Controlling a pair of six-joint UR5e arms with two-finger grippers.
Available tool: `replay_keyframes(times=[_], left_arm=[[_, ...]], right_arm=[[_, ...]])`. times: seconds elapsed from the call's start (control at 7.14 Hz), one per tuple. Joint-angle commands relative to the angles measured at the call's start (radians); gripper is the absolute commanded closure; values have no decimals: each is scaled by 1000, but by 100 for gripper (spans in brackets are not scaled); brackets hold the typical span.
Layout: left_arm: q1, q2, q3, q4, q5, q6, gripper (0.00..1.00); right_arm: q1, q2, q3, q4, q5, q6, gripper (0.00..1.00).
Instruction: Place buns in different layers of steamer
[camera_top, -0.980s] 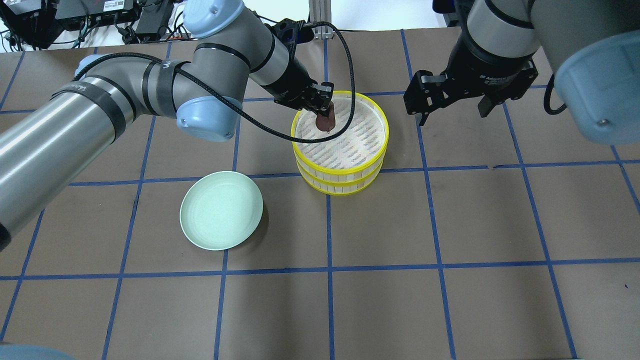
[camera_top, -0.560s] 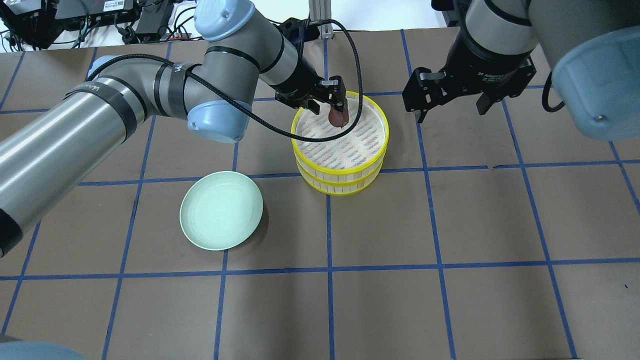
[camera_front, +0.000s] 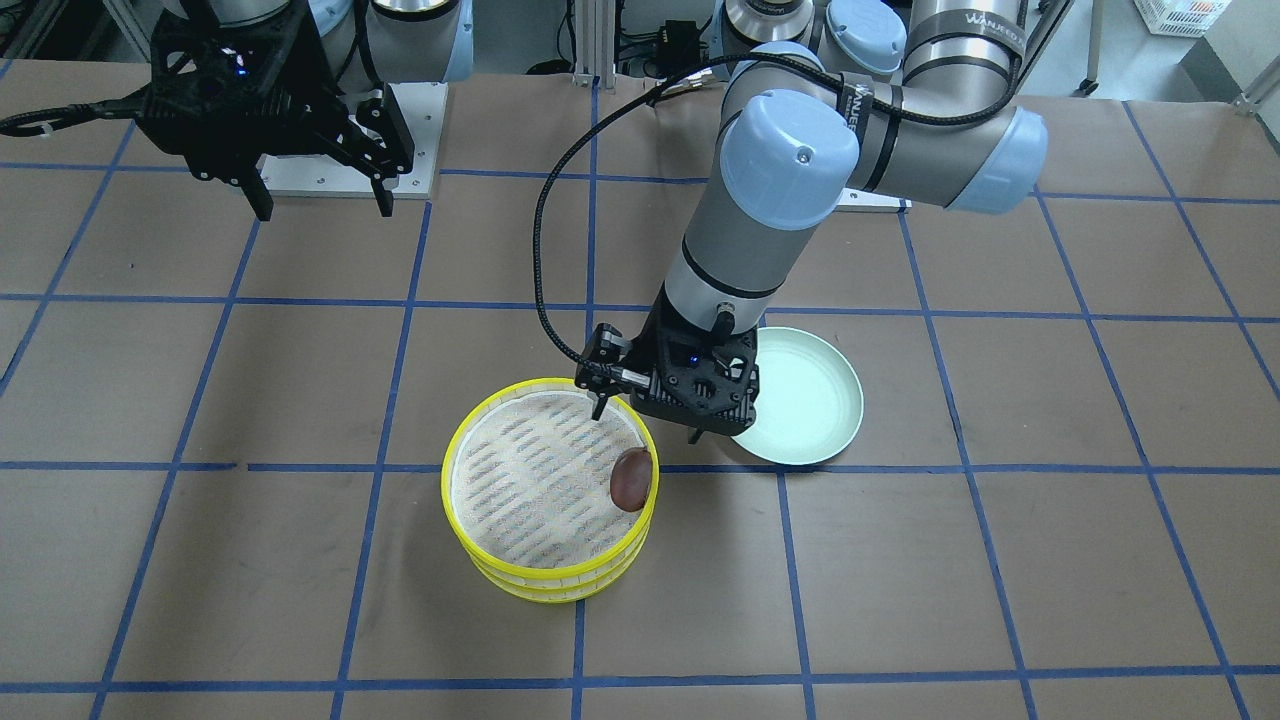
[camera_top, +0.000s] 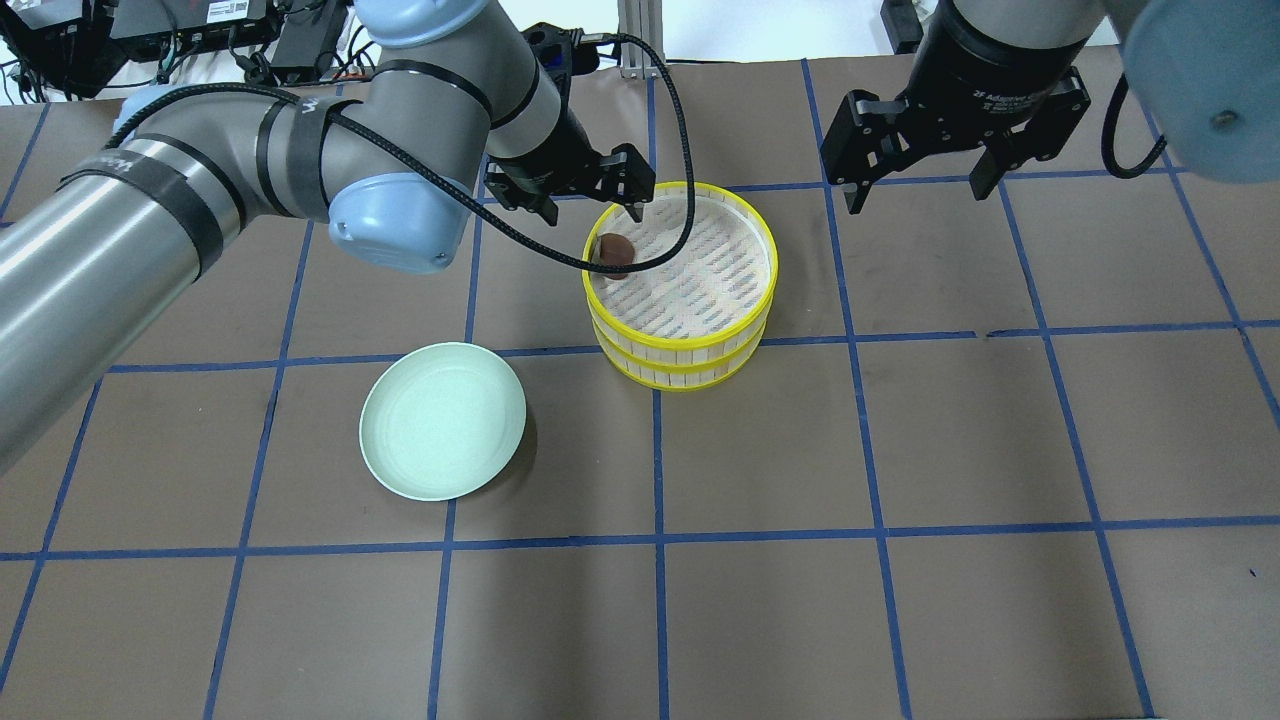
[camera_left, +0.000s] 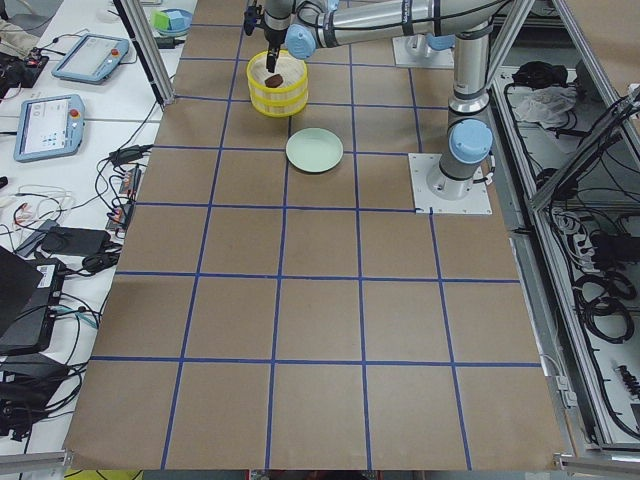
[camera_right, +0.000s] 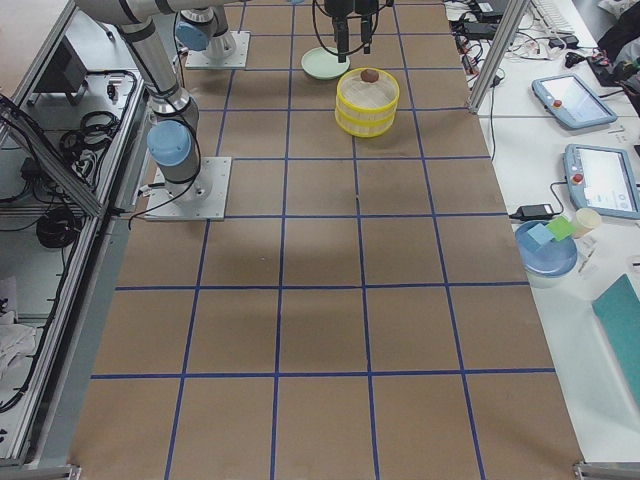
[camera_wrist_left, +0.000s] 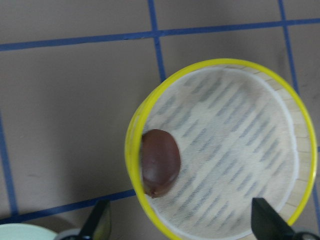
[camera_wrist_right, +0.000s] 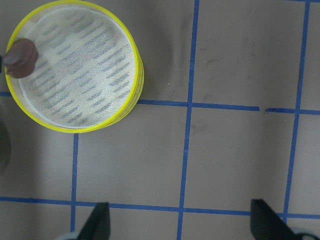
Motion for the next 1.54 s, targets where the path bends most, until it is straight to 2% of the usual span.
replay_keyframes(times=[0.0, 0.56, 0.7, 1.4], left_arm=[[32, 60, 3, -183, 146, 10, 0], [181, 208, 4, -397, 166, 47, 0], [183, 245, 3, -428, 213, 49, 0], [178, 338, -11, -465, 198, 76, 0]], right_arm=[[-2, 4, -2, 8, 0, 0, 0], [-2, 2, -2, 9, 2, 5, 0], [-2, 2, -2, 9, 2, 5, 0], [-3, 4, -2, 9, 2, 5, 0]])
